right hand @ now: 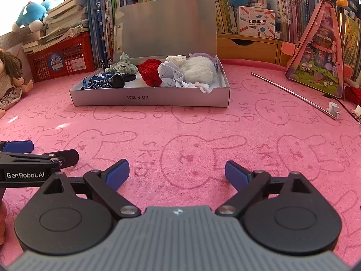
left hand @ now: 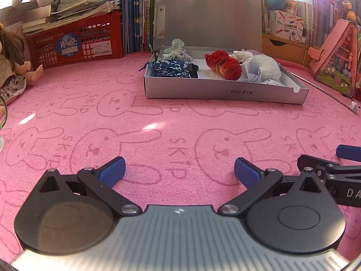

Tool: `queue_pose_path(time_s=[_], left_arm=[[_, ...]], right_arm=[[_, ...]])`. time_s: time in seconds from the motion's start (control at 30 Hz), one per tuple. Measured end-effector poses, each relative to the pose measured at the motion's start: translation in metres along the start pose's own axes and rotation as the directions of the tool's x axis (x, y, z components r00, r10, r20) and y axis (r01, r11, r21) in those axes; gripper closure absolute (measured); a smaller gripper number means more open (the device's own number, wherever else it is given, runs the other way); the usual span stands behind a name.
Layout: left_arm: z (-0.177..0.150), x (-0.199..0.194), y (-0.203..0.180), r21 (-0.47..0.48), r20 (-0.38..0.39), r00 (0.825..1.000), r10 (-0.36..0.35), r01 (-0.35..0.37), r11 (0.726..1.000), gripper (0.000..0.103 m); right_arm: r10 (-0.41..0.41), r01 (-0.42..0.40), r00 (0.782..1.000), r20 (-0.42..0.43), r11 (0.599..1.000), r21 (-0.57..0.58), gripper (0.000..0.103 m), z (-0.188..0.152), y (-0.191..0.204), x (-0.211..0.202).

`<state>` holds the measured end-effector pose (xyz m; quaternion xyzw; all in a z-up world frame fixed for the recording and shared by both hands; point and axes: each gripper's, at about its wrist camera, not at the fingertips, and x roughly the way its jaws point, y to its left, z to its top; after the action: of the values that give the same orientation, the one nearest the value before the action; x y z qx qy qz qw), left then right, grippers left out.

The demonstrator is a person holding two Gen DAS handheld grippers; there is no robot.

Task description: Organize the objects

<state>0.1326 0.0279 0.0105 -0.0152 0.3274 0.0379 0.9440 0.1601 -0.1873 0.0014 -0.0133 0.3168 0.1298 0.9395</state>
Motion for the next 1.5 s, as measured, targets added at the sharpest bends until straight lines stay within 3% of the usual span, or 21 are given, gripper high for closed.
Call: queue_pose_path(time_s=[1.5], left_arm=[[-0.0018, 0.0022, -0.0017, 0.008, 0.006, 1.0, 0.011, -0.011, 1.0, 0.0]], right_arm=[[-0.038, 0.038, 0.999, -0.014, 0.999, -0.023, 0.0, -0.0021, 0.0062, 0.0058]])
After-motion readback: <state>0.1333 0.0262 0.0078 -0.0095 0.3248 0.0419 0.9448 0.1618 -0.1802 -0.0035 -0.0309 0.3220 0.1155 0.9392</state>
